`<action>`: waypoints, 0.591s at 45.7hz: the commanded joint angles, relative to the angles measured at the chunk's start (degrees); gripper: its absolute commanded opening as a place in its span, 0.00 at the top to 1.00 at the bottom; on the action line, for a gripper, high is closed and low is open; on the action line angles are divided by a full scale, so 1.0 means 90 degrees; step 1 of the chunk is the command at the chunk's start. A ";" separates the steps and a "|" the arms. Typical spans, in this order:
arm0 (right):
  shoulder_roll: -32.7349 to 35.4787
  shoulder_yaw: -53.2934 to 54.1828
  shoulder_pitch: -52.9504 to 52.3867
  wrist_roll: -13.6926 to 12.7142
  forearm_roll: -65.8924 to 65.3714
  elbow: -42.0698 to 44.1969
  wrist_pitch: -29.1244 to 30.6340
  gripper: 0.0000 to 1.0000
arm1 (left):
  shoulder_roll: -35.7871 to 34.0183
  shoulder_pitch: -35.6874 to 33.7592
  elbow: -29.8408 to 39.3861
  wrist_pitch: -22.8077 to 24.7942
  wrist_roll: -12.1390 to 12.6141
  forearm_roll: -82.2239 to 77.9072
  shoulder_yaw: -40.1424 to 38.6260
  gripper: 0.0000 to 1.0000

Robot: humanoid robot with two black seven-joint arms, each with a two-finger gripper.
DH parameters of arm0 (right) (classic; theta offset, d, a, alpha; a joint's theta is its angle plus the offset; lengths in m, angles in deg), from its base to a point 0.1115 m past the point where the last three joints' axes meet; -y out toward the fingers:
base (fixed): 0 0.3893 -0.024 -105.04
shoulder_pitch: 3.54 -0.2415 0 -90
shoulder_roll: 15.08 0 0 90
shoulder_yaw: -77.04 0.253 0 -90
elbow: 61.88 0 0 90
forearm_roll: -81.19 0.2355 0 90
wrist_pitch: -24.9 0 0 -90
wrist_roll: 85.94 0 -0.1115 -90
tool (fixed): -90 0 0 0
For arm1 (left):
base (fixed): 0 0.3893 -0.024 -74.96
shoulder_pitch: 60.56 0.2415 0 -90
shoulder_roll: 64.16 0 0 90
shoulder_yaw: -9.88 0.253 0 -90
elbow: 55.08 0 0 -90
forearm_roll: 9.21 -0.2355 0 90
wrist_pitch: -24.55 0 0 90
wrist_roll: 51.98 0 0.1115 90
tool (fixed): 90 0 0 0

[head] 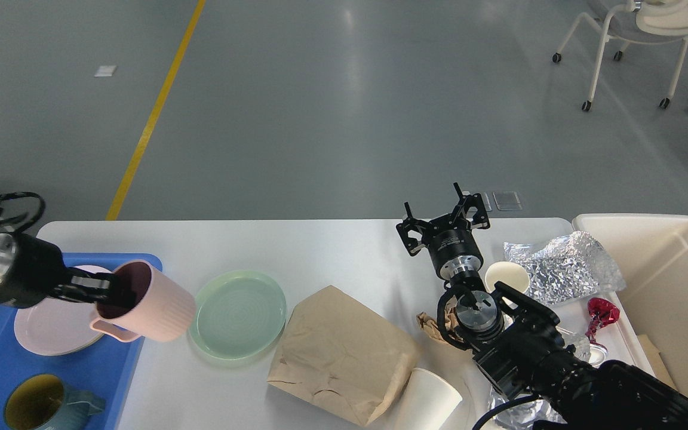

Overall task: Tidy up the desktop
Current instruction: 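Lift the pink mug and place it in the blue tray corner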

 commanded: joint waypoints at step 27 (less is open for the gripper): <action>0.0000 0.0000 0.0002 -0.0004 0.0000 -0.0001 0.0000 0.00 | -0.1806 0.2408 -0.2831 -0.0484 -0.0706 -0.3163 -0.0473 0.97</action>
